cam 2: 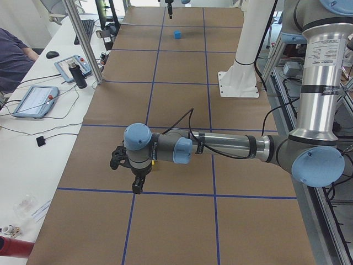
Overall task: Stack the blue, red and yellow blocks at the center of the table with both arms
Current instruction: 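Lower the right gripper onto the blue cube and close it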
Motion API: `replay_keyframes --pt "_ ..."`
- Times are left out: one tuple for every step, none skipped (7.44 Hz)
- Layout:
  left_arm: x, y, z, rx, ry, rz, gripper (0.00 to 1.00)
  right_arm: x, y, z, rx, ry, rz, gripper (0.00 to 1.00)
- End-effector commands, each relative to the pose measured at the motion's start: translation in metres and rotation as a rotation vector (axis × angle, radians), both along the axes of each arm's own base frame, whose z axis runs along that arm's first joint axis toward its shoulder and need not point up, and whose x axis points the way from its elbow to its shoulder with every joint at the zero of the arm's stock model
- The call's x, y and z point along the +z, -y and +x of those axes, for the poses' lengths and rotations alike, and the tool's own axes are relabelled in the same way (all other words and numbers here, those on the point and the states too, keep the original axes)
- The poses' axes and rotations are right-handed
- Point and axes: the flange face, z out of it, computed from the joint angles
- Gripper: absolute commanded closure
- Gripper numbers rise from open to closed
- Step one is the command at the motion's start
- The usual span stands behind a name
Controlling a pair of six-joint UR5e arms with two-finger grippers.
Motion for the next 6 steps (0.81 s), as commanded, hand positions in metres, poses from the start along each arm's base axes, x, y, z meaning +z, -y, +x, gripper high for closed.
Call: replay_keyframes --pt "-0.001 0.001 0.0 -0.001 0.0 0.007 0.0 0.0 -0.013 -0.035 -0.016 0.012 0.013 0.01" --pt "-0.002 0.001 0.0 -0.001 -0.002 0.01 0.0 0.016 -0.027 -0.049 -0.044 0.001 -0.005 0.01" --pt "-0.002 0.001 0.0 0.001 -0.002 0.009 0.0 0.031 -0.031 -0.06 -0.061 -0.022 -0.001 0.01" --pt "-0.002 0.001 0.0 -0.001 -0.002 0.01 0.0 0.034 -0.035 -0.07 -0.084 -0.023 -0.003 0.01" --pt "-0.005 0.002 0.0 -0.001 -0.002 0.016 0.0 0.035 -0.039 -0.08 -0.104 -0.024 -0.004 0.01" --pt "-0.007 0.002 0.0 0.001 0.0 0.019 0.0 0.036 -0.04 -0.082 -0.109 -0.023 -0.006 0.01"
